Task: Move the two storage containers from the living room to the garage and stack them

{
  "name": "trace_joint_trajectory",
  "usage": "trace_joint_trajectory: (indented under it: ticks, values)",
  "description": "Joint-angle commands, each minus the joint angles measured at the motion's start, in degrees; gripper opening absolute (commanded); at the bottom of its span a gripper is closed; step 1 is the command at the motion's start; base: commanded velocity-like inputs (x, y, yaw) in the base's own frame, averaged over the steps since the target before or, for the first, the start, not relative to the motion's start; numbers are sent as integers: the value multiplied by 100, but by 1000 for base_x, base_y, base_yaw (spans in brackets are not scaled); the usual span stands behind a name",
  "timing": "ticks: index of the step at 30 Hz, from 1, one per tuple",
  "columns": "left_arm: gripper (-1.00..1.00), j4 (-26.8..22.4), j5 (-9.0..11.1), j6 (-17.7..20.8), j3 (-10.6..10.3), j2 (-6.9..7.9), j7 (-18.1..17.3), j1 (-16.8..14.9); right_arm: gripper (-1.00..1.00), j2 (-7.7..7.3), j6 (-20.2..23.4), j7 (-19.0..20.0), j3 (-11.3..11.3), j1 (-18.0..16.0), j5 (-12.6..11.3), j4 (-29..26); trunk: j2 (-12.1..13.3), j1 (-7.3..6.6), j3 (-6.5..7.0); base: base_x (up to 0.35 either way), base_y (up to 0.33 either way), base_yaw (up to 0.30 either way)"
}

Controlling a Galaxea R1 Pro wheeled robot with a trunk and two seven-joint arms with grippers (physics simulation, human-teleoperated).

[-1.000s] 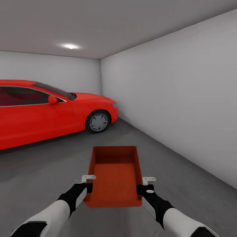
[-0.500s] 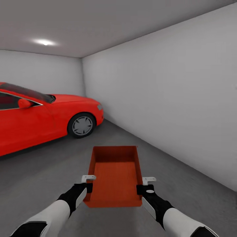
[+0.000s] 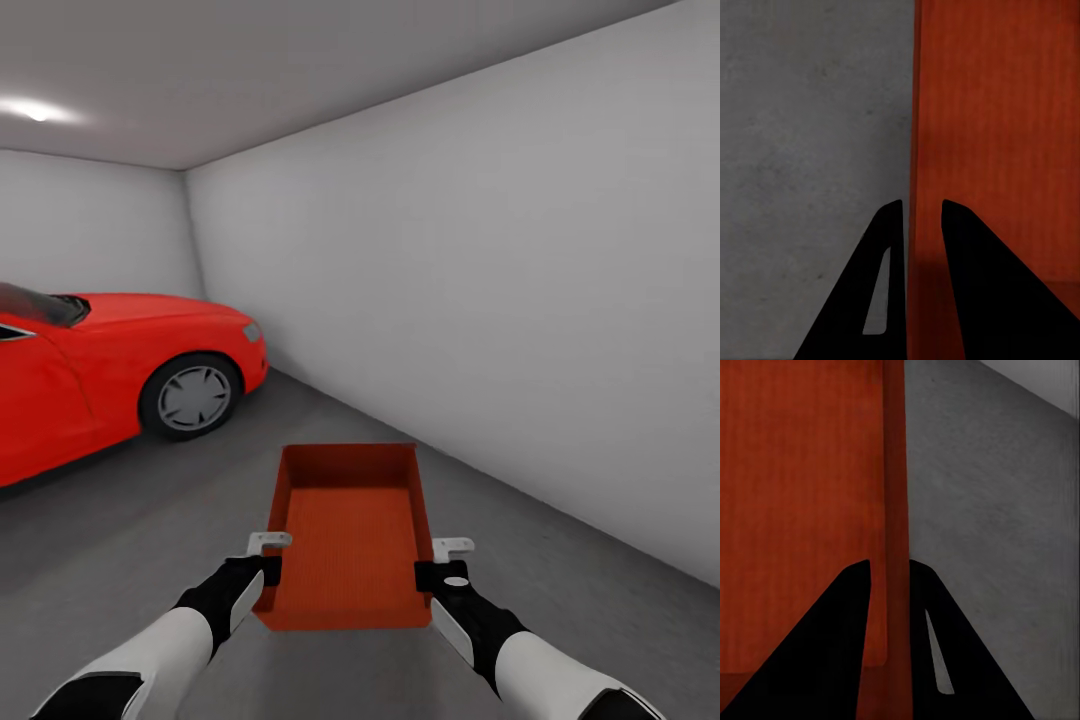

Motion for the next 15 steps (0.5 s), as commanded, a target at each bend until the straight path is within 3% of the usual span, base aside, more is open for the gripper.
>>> trace_joint_trajectory:
  ticks: [1,15]
  values:
    - [-100,-4,3,40,-1,79,30,3,-100,-6,34,-20,-79,-10,31,-213,-12,6,-13,323,0,-289]
    - [-100,-4,3,40,-1,79,30,3,-100,-3,36,-20,-79,-9,31,-213,-12,6,-13,323,0,-289]
